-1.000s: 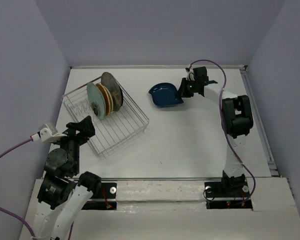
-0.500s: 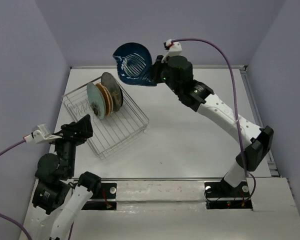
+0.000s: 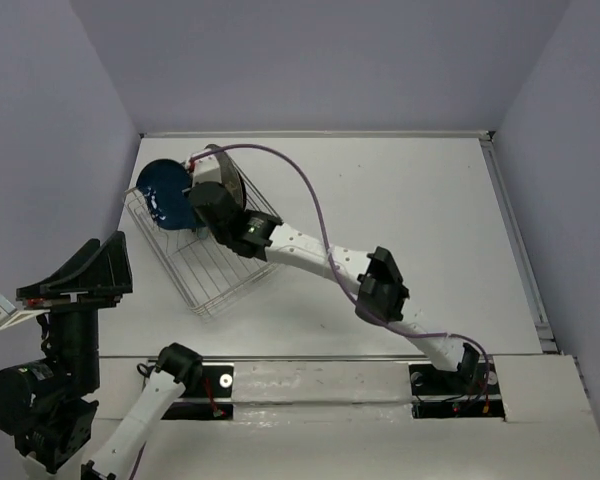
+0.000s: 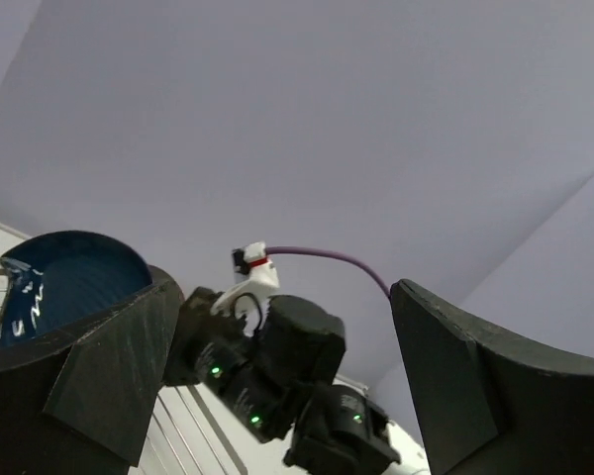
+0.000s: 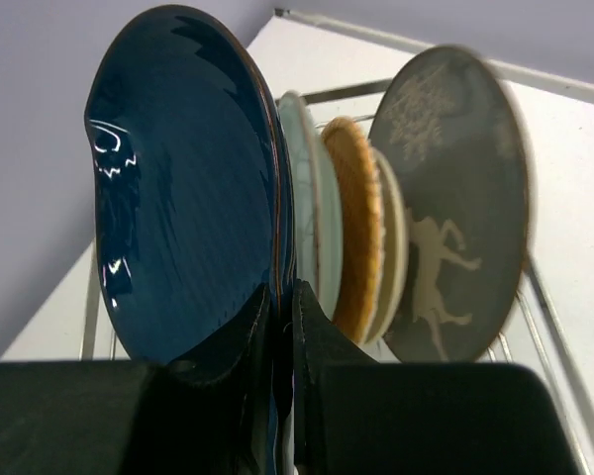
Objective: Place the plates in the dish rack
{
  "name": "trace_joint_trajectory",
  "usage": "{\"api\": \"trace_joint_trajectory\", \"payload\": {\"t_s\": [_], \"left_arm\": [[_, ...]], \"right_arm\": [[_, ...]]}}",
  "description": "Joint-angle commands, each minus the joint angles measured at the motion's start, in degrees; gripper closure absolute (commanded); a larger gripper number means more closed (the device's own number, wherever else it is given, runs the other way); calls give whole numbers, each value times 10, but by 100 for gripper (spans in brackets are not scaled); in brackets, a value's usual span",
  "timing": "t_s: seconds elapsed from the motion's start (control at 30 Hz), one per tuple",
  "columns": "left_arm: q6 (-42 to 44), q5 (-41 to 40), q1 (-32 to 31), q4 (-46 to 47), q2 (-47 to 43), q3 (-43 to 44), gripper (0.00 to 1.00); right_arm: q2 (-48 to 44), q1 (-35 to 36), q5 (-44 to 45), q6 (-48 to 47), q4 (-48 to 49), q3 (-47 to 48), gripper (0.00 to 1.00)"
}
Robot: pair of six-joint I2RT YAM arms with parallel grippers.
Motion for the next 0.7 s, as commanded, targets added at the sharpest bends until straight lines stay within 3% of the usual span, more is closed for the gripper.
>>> {"api": "trace_joint_trajectory", "payload": {"t_s": [0.0, 0.27, 0.67], "left_arm": [[29, -4, -10, -16, 1, 0, 1], [27, 3, -16, -8, -19, -58, 1], [26, -8, -18, -13, -34, -117, 1]], "right_arm": [[39, 31, 94, -81, 151, 128, 93], [141, 62, 200, -281, 334, 140, 93], [191, 68, 246, -387, 465, 142, 93]]}}
